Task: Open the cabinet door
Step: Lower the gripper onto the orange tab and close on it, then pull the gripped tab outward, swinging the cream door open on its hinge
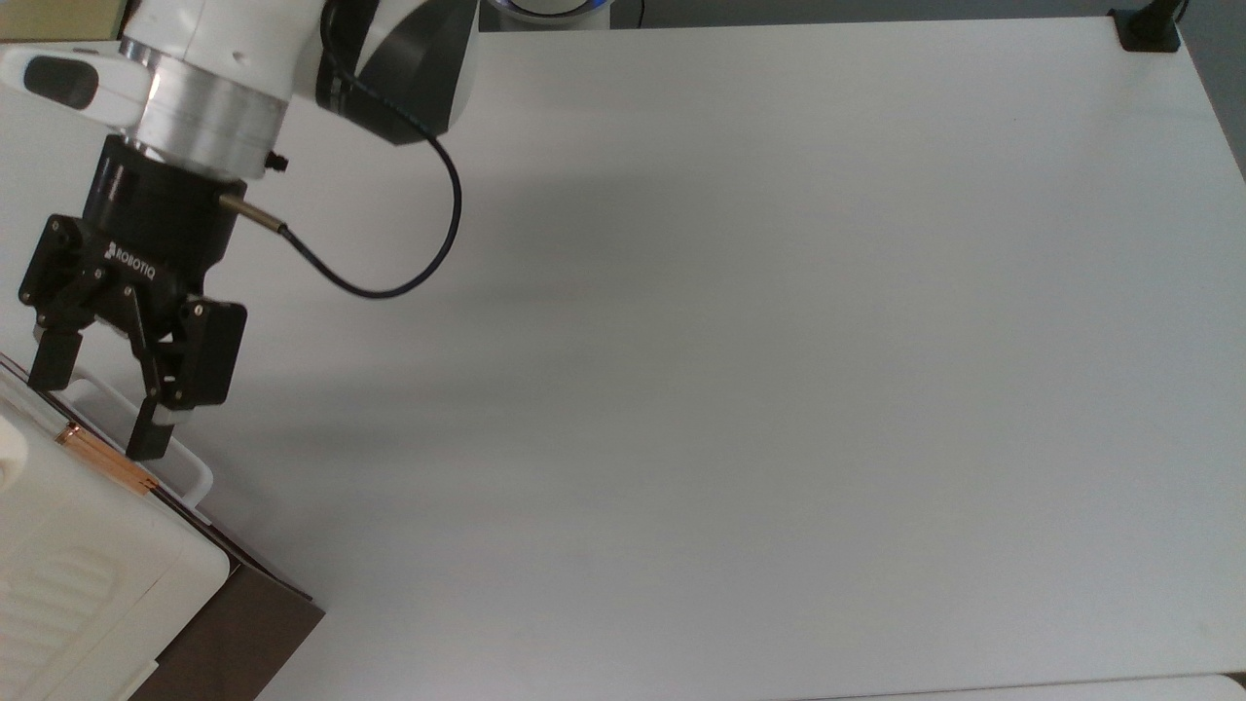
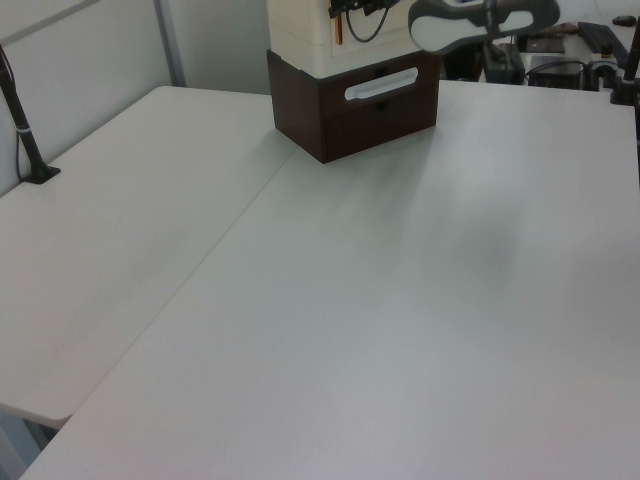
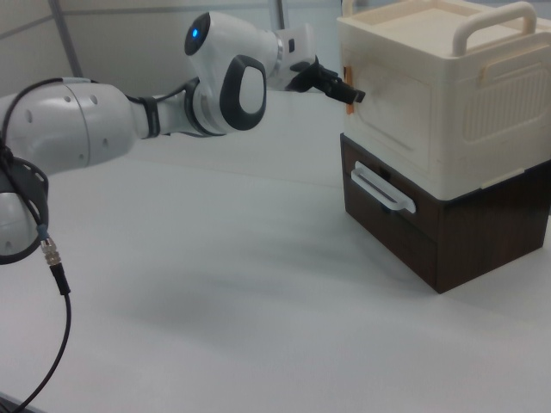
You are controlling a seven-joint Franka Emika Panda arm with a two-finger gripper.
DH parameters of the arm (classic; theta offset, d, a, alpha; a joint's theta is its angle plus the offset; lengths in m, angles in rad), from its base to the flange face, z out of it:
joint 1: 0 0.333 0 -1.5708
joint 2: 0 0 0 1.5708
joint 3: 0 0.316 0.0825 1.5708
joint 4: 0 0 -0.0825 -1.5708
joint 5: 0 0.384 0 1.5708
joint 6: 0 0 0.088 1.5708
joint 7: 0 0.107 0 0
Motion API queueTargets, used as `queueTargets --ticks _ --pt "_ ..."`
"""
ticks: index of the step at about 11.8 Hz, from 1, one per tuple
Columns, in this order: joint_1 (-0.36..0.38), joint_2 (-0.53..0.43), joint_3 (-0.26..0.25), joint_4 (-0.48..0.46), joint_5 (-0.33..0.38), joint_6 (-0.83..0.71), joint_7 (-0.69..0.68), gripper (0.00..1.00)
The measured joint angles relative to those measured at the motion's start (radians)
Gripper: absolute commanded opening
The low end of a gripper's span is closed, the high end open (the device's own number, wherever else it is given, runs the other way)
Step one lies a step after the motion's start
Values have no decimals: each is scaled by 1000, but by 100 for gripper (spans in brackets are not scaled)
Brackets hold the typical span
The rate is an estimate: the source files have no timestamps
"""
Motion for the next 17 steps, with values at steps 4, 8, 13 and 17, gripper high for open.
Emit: queueTargets --ticks 4,8,13,17 --pt "20 66 -48 72 0 16 44 52" --pt "32 65 -49 81 0 16 44 1" --pt "37 61 -58 81 -9 14 20 0" --pt "19 11 -3 28 -9 12 -27 0"
